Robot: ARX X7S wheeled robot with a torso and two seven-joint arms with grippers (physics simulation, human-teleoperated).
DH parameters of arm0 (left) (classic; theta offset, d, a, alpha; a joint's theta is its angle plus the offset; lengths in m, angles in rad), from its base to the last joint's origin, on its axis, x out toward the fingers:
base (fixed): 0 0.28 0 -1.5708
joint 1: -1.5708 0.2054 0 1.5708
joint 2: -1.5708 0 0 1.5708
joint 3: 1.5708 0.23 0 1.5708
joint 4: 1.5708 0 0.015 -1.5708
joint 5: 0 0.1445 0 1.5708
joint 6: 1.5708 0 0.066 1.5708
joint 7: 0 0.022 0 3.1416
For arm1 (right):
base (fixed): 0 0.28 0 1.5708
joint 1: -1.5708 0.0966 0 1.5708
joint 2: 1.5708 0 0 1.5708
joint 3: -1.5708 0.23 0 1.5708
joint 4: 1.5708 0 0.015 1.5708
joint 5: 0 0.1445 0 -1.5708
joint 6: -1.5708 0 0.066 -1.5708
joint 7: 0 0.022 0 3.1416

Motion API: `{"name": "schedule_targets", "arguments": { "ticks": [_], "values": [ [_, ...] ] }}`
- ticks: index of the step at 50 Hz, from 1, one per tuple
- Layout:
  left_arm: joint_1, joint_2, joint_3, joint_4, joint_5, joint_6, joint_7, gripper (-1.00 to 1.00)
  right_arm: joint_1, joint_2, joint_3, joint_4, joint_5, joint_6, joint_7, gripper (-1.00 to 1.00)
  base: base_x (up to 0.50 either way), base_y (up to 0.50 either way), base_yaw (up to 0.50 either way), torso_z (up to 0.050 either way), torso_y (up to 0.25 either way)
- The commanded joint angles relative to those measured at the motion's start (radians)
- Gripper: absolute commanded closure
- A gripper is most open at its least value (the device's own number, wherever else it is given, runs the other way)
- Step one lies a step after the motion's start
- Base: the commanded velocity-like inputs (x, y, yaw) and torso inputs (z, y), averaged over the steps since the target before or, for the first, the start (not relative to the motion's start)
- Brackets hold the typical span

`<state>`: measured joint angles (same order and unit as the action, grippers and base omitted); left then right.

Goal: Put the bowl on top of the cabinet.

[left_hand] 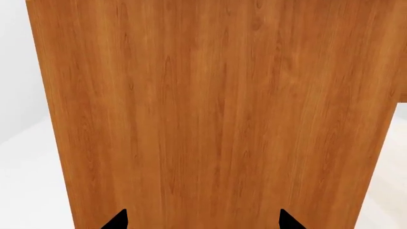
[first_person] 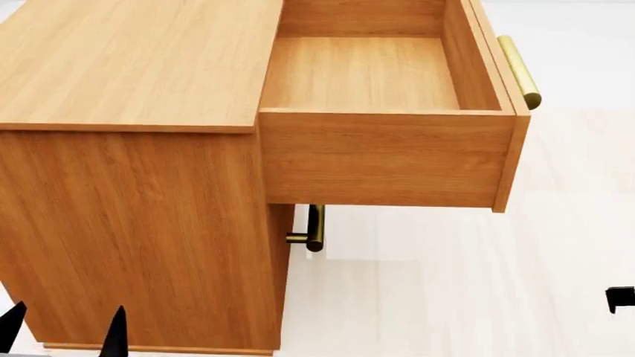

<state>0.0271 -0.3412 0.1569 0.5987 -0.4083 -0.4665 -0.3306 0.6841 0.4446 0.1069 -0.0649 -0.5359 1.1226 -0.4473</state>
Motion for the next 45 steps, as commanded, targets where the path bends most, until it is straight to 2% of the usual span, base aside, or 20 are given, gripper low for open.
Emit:
{"name": "schedule_targets", "arguments": {
  "ticks": [1, 8, 27, 37, 45],
  "values": [
    [0.002, -0.004, 0.008, -0.003, -0.002, 0.009, 0.005, -1.00, 0.120, 0.057, -0.136, -0.145, -0.099, 0.183, -0.097, 1.00, 0.00, 0.00, 0.00, 0.000, 0.000],
    [0.004, -0.005, 0.008, -0.011, 0.014, 0.029, -0.003, -1.00, 0.269, 0.132, -0.280, -0.211, -0.164, 0.315, -0.196, 1.00, 0.00, 0.00, 0.00, 0.000, 0.000],
    [-0.006, -0.015, -0.004, -0.001, -0.003, 0.027, -0.009, -1.00, 0.620, 0.175, -0.550, -0.145, -0.256, 0.426, -0.337, 1.00, 0.00, 0.00, 0.00, 0.000, 0.000],
    [-0.013, -0.019, 0.002, 0.020, -0.006, 0.010, -0.019, -1.00, 0.841, 0.101, -0.679, -0.021, -0.278, 0.375, -0.376, 1.00, 0.00, 0.00, 0.00, 0.000, 0.000],
    [-0.009, -0.025, 0.008, 0.034, -0.005, 0.006, -0.023, -1.00, 1.028, -0.040, -0.748, 0.195, -0.241, 0.252, -0.338, 1.00, 0.00, 0.00, 0.00, 0.000, 0.000]
  ]
}}
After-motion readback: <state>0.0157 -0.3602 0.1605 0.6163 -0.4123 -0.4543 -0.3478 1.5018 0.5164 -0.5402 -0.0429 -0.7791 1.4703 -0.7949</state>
